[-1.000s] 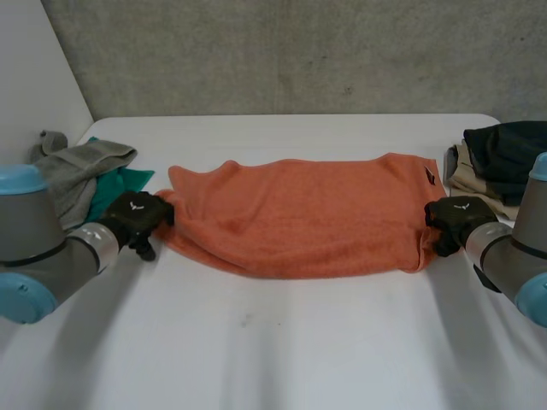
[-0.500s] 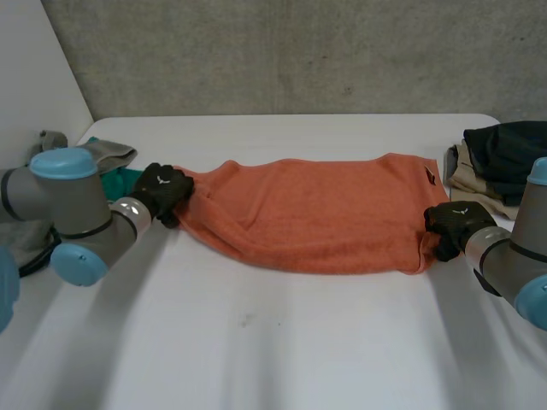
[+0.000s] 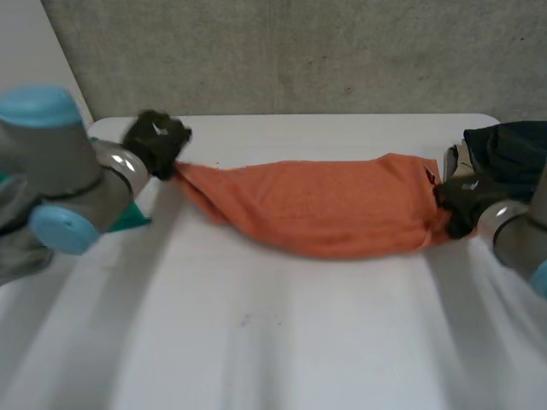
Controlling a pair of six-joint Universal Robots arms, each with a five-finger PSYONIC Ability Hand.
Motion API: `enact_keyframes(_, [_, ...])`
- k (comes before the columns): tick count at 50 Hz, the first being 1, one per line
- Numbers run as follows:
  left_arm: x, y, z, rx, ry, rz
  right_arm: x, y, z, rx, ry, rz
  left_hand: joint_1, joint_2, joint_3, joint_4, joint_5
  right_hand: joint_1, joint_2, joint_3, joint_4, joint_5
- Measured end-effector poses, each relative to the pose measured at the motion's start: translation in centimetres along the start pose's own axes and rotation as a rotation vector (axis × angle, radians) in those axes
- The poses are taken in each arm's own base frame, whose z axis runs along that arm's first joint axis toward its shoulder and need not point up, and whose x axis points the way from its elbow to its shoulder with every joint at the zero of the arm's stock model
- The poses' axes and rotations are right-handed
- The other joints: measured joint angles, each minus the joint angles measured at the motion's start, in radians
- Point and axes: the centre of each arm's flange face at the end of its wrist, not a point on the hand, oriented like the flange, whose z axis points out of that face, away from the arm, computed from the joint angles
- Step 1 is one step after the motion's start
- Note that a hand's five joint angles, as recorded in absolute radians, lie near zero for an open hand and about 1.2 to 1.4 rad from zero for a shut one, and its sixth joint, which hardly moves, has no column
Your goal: Fold the laundry.
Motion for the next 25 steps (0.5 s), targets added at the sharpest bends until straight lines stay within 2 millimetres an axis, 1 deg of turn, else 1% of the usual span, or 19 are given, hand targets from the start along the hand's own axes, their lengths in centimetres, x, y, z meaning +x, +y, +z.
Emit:
enact_keyframes(3, [-2.5,-3.1,-2.9,0.0,-0.04,0.002,1.9,-3.3,-2.1,0.041,0.035,-0.079,0.0,0.002,0.005,0.002,0.0,0.0,0.0,0.0,0.0,0.0])
enact_keyframes(4, [-3.0,-3.6,-3.5,-0.002,-0.048,0.002,2.3,-4.1,-2.6,0.049,0.044,-0.097,0.0,0.002,0.005,0.002,0.0,0.0,0.0,0.0,0.0,0.0])
enact_keyframes(7, [-5.4,-5.6,-6.6,-0.025,-0.082,-0.002,4.3,-7.6,-5.5,0.084,0.084,-0.181,0.0,0.002,0.005,0.004,0.0,0.0,0.0,0.0,0.0,0.0])
enact_keyframes(10, [-7.1,-6.6,-9.0,-0.062,-0.1,-0.01,5.5,-10.1,-8.0,0.102,0.11,-0.245,0.0,0.002,0.005,0.004,0.0,0.0,0.0,0.0,0.0,0.0])
enact_keyframes(11, [-7.3,-6.6,-9.3,-0.068,-0.102,-0.012,5.6,-10.3,-8.3,0.102,0.112,-0.251,0.0,0.002,0.005,0.004,0.0,0.0,0.0,0.0,0.0,0.0])
enact_keyframes(12, [-7.9,-6.7,-10.1,-0.091,-0.106,-0.018,6.0,-11.3,-9.3,0.104,0.119,-0.282,0.0,0.002,0.005,0.004,0.0,0.0,0.0,0.003,0.0,0.0])
enact_keyframes(14, [-8.7,-6.6,-11.0,-0.131,-0.11,-0.029,6.5,-12.2,-10.5,0.098,0.124,-0.321,0.0,0.002,0.005,0.004,0.0,0.002,0.0,0.007,0.0,0.001])
enact_keyframes(16, [-9.3,-6.3,-11.6,-0.17,-0.109,-0.041,6.9,-12.7,-11.2,0.087,0.126,-0.352,0.0,0.002,0.005,0.004,0.0,0.02,0.003,0.008,0.0,0.025])
enact_keyframes(19, [-9.7,-5.4,-11.9,-0.222,-0.102,-0.057,7.2,-12.6,-11.3,0.06,0.121,-0.384,0.0,0.002,0.005,0.004,0.0,0.032,0.005,0.009,0.001,0.039])
enact_keyframes(22, [-9.5,-4.0,-11.3,-0.274,-0.077,-0.075,7.2,-11.6,-10.3,0.022,0.098,-0.4,0.0,0.002,0.005,0.004,0.0,0.044,0.005,0.009,0.001,0.045])
enact_keyframes(25, [-8.8,-2.2,-9.8,-0.32,-0.04,-0.091,6.8,-10.1,-8.0,-0.017,0.064,-0.401,0.0,0.002,0.005,0.004,0.0,0.044,0.005,0.009,0.001,0.045])
